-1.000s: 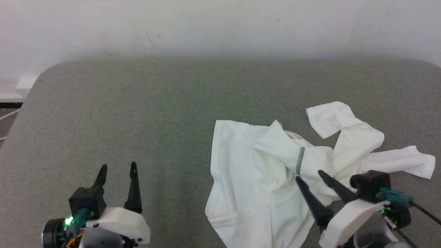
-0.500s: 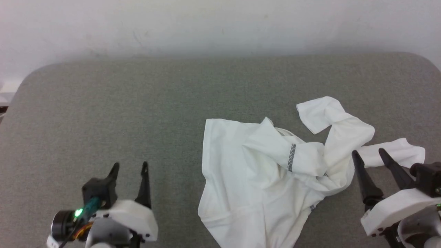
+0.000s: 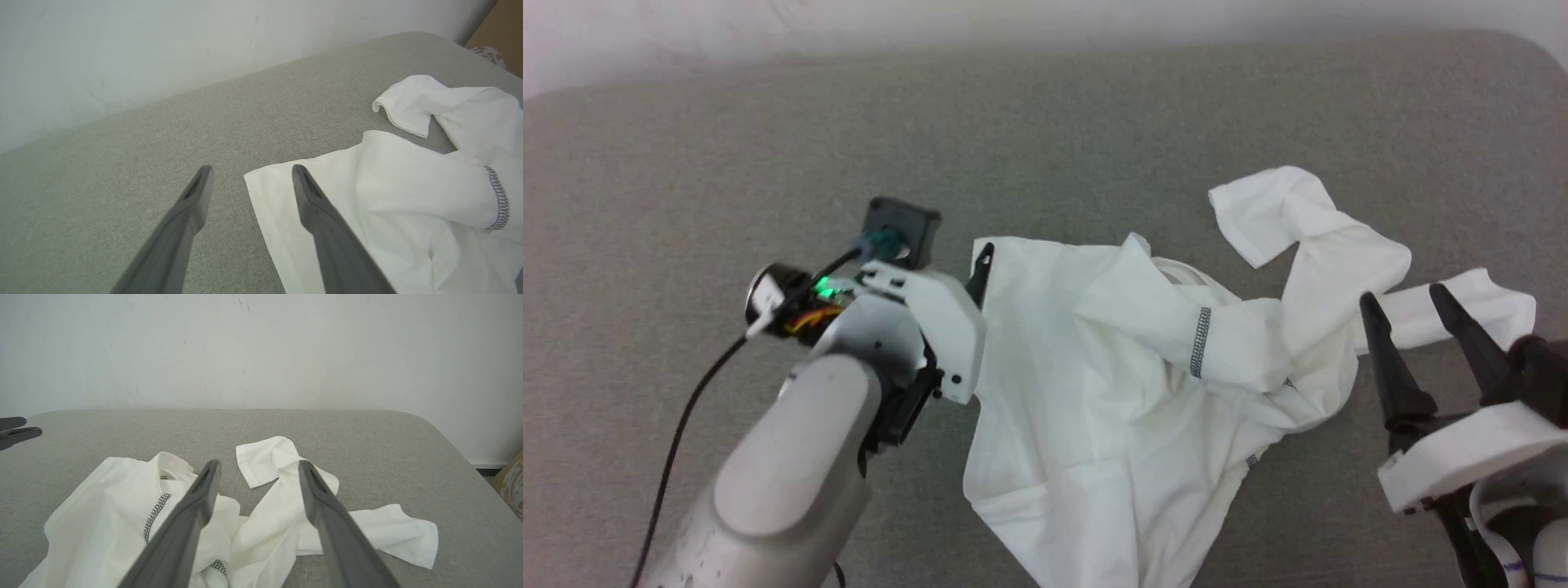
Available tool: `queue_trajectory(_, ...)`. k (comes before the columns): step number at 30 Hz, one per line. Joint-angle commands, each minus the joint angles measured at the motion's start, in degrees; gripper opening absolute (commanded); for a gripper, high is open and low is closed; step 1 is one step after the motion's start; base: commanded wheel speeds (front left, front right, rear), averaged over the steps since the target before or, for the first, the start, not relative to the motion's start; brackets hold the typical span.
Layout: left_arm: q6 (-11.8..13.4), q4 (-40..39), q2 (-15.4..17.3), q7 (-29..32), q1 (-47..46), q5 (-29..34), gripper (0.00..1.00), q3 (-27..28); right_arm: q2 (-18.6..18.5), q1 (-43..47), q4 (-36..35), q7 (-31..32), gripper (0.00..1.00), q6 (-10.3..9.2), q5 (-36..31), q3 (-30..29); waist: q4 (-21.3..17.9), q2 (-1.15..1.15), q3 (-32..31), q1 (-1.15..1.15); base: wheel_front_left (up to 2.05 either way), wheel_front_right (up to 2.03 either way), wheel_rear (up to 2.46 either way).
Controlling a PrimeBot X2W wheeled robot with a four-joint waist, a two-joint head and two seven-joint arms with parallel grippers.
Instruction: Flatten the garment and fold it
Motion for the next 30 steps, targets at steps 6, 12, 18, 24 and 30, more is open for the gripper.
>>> queue_trajectory(6,-5.08,13.00,-0.34,9.35,-8.92,0.29,1.00,-3.89,0.40,-3.42,-1.50,-0.78,1.00,-0.05,-1.12,2.20,-4.76,0.00,6.25,-0.01,0.00,0.00,0.00)
queue_trajectory(12,-8.03,20.97,-1.46,17.41,-11.85,-1.47,1.00,-6.00,0.84,-3.92,-1.20,-1.43,1.00,-0.05,-1.61,2.69,-6.07,0.00,8.30,-0.01,0.00,0.00,0.00)
queue_trajectory(18,-10.84,27.02,-1.99,29.62,-11.16,-5.10,0.03,-7.79,1.30,-4.26,-0.61,-1.94,1.00,-0.05,-1.87,2.94,-6.98,0.00,8.72,-0.01,0.00,0.00,0.00)
queue_trajectory(24,-9.21,24.35,-1.55,27.72,-10.50,-5.31,0.00,-6.85,1.67,-3.77,-0.21,-1.73,1.00,-0.05,-2.27,1.96,-6.45,0.00,7.86,-0.01,0.00,0.00,0.00)
queue_trajectory(30,-2.96,14.44,2.51,18.76,-6.29,-4.89,0.00,-1.65,2.17,-2.58,0.53,-1.08,1.00,-0.05,-2.12,1.13,-4.42,0.00,4.62,-0.01,0.00,0.00,0.00)
